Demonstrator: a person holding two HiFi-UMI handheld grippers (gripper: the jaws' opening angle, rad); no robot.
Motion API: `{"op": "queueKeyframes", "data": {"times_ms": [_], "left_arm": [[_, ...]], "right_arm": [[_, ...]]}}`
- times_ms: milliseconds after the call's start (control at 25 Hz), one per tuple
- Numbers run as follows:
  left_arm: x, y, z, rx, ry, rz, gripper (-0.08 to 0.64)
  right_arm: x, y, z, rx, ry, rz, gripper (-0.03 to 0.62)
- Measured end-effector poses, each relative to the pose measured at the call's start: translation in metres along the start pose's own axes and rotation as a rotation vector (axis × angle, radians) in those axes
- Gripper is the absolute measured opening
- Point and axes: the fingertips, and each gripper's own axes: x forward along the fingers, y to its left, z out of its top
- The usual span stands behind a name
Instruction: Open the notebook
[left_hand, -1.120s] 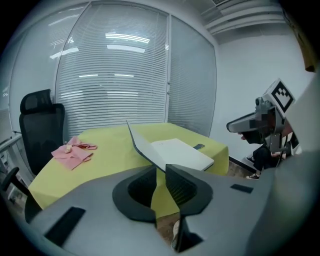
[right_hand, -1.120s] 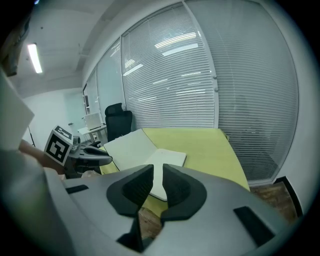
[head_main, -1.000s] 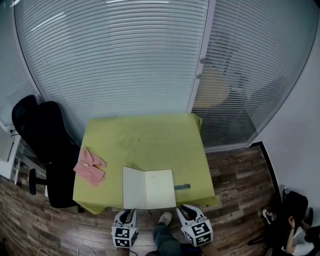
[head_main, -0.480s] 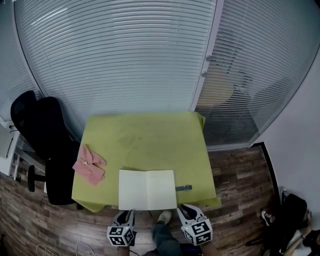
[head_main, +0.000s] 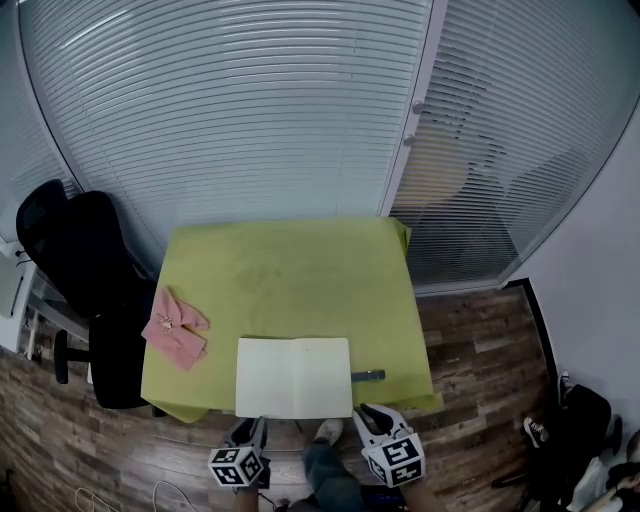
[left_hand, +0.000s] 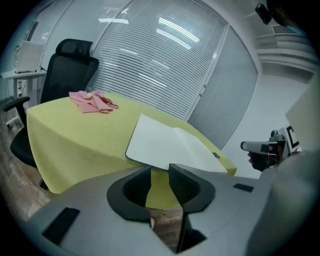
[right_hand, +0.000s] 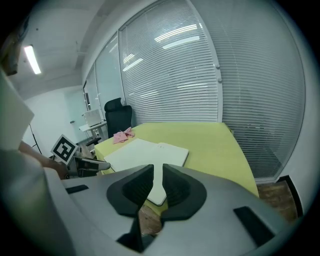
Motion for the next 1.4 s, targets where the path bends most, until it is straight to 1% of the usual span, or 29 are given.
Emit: {"op": "queueKeyframes", "data": {"times_ms": [240,440,480,560,600,640,880,1080,1160,1280,1360,1400], "left_arm": [[0.005,0.008,-0.010,-0.124,0.005,0.005,0.126],[0.004,0.012,-0.010,-0.136,-0.011,0.036,0.132],[0.003,0.015,-0.010,-0.137,-0.014,0.054,0.142],[0.000,0.021,-0.010,-0.134,-0.016,0.089,0.200],[-0.003,0.024,-0.009,-0.133,-0.021,0.099,0.216],[-0.006,0.024,-0.006,-0.127,-0.028,0.104,0.216],[-0.025,0.012,0.020,-0.002,-0.081,0.123,0.215],[-0.043,-0.002,0.047,0.059,-0.168,0.148,0.207],[-0.049,-0.017,0.061,0.099,-0.203,0.117,0.184],[-0.055,-0.050,0.078,0.211,-0.232,0.035,0.148],[-0.060,-0.072,0.089,0.285,-0.257,0.006,0.106],[-0.063,-0.080,0.095,0.306,-0.271,-0.007,0.092]], "right_arm": [[-0.003,-0.002,0.000,-0.003,0.001,-0.004,0.069],[-0.008,-0.004,0.002,-0.006,-0.011,-0.020,0.069],[-0.009,-0.004,0.002,-0.007,-0.016,-0.025,0.069],[-0.012,-0.005,0.003,-0.007,-0.024,-0.042,0.069],[-0.014,-0.006,0.004,-0.007,-0.031,-0.052,0.069],[-0.016,-0.005,0.005,-0.007,-0.038,-0.060,0.069],[-0.027,0.001,0.016,-0.018,-0.083,-0.090,0.069],[-0.038,0.007,0.025,-0.037,-0.122,-0.127,0.063],[-0.043,0.009,0.028,-0.048,-0.133,-0.137,0.055],[-0.049,0.015,0.031,-0.064,-0.145,-0.145,0.012],[-0.054,0.016,0.034,-0.066,-0.166,-0.159,0.012],[-0.057,0.017,0.036,-0.067,-0.175,-0.164,0.012]]}}
